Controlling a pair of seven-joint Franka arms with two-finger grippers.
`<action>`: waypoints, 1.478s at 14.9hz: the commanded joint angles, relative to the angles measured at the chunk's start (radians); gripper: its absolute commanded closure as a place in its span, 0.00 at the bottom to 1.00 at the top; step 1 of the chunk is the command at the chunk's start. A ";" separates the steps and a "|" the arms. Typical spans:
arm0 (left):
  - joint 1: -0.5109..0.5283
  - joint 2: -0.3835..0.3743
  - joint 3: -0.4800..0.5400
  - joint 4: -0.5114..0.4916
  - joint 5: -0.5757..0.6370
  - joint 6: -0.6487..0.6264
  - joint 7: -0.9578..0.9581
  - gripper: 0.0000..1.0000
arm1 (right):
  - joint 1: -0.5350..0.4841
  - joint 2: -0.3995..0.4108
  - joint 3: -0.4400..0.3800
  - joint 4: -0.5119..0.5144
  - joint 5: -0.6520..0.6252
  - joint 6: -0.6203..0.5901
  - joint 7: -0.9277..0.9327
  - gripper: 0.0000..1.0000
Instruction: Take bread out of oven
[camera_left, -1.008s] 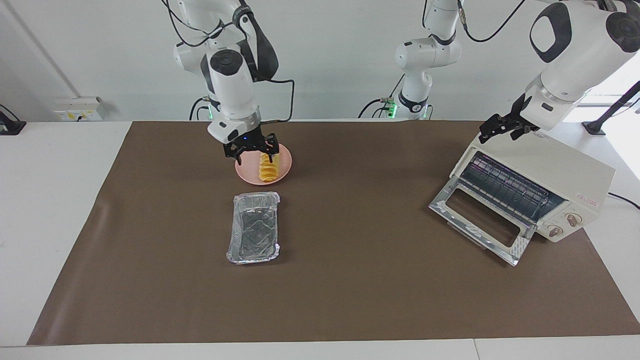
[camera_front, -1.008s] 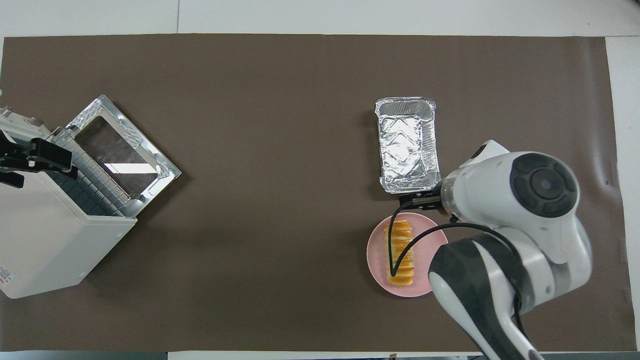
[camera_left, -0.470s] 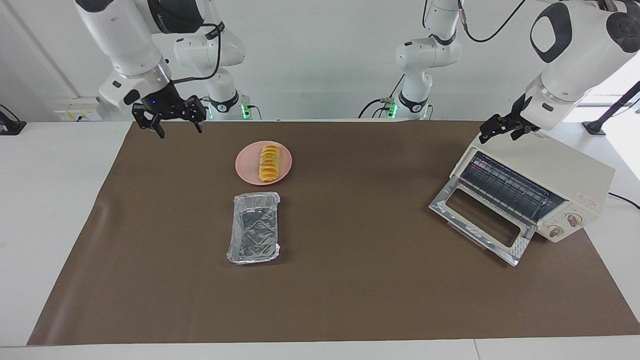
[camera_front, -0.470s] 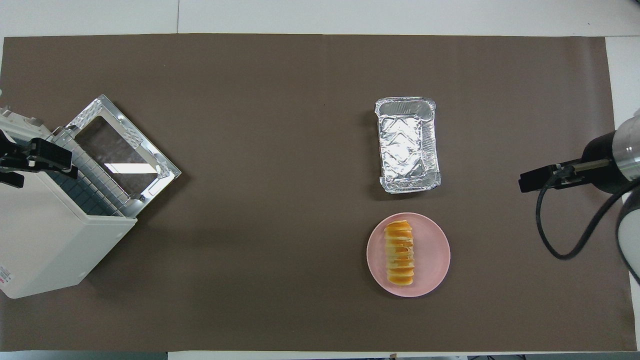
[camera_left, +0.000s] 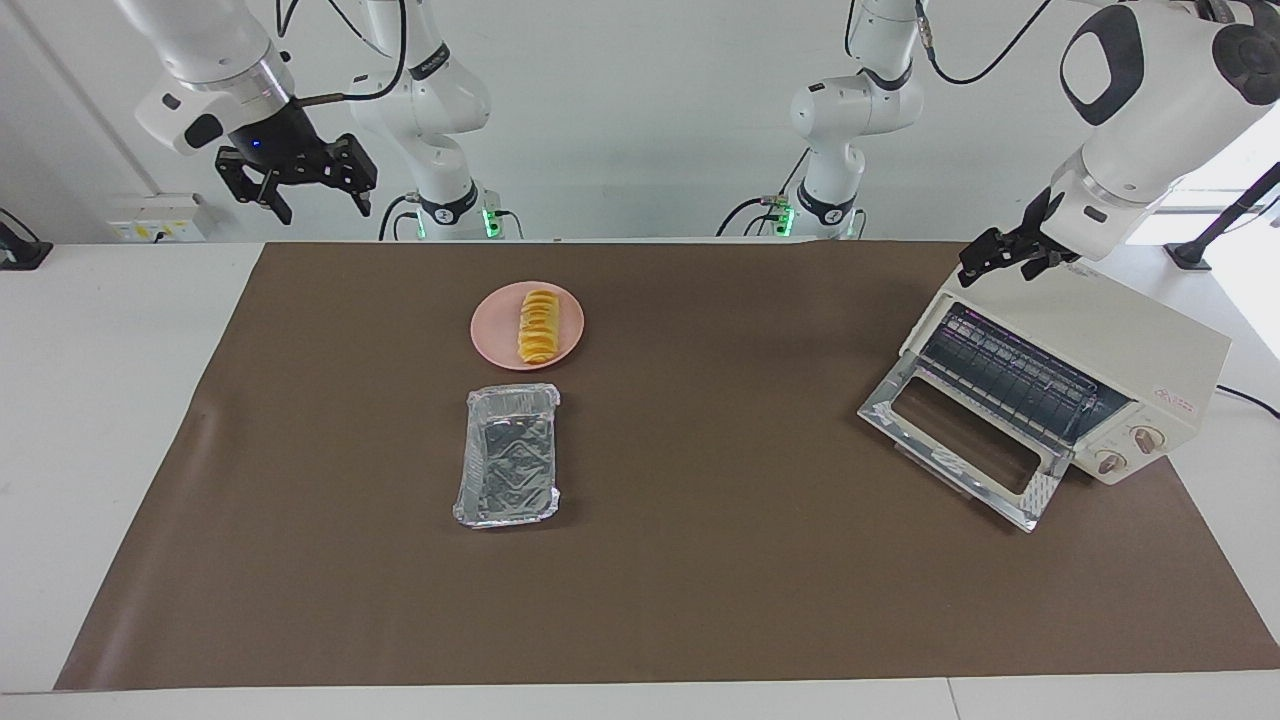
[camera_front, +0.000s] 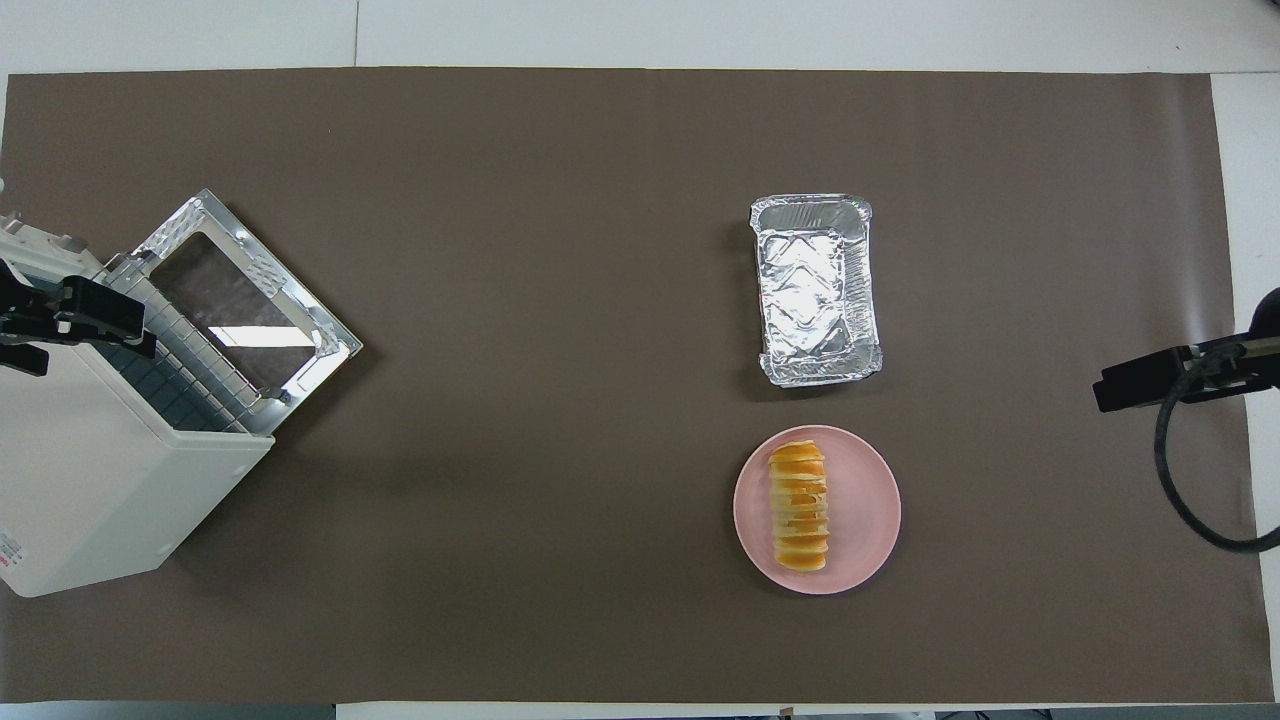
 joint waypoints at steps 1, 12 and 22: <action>0.006 -0.024 -0.006 -0.025 0.016 0.018 0.001 0.00 | -0.025 0.020 0.012 -0.018 -0.004 0.025 -0.017 0.00; 0.006 -0.024 -0.006 -0.023 0.016 0.018 0.001 0.00 | -0.014 0.029 0.015 -0.071 -0.036 0.113 -0.010 0.00; 0.006 -0.024 -0.006 -0.025 0.016 0.018 0.001 0.00 | -0.017 0.029 0.015 -0.074 -0.034 0.107 -0.007 0.00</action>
